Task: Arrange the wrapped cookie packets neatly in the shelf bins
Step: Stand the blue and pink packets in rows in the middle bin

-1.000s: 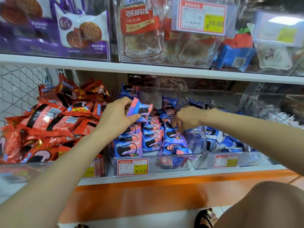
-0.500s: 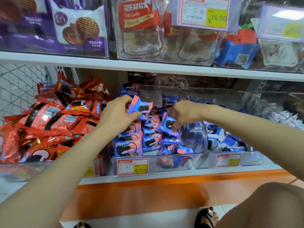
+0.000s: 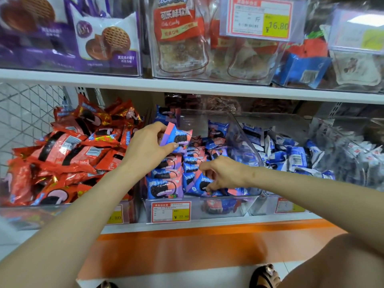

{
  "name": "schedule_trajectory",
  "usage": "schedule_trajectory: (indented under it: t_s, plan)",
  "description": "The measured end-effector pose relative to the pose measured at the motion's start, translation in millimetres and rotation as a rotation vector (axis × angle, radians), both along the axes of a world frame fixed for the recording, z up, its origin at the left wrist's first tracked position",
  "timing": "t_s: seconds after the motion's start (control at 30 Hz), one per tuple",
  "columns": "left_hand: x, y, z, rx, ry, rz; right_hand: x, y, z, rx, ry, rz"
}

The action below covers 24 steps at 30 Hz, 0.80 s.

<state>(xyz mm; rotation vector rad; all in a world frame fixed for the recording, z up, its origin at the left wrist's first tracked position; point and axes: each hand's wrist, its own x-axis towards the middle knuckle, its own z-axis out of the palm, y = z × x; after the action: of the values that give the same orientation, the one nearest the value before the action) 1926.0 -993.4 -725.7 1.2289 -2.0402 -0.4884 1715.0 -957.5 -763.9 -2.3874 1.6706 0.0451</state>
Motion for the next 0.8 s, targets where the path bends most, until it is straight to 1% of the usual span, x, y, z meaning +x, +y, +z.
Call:
schedule_trajectory:
  t_s: [0.07,0.17,0.27,0.4,0.53,0.8]
  plan:
    - [0.3,0.0,0.3,-0.002,-0.002,0.002,-0.6,-4.1,5.6,0.032,0.070,0.007]
    - [0.0,-0.6,-0.4,-0.011,-0.015,0.005,6.2,-9.9,9.2,0.052,0.119,-0.004]
    - [0.3,-1.6,-1.2,-0.007,-0.037,0.009,14.9,-11.2,4.1,0.013,0.148,0.034]
    - [-0.2,-1.5,-1.4,-0.003,-0.036,0.004,20.4,-10.2,-1.1,-0.059,0.131,0.031]
    - [-0.6,-1.3,-1.6,-0.010,-0.060,-0.007,20.1,-12.1,-1.5,-0.118,0.283,0.051]
    - [1.7,-1.0,-1.6,-0.005,-0.062,-0.017,12.8,-12.7,-1.1,-0.114,0.348,0.020]
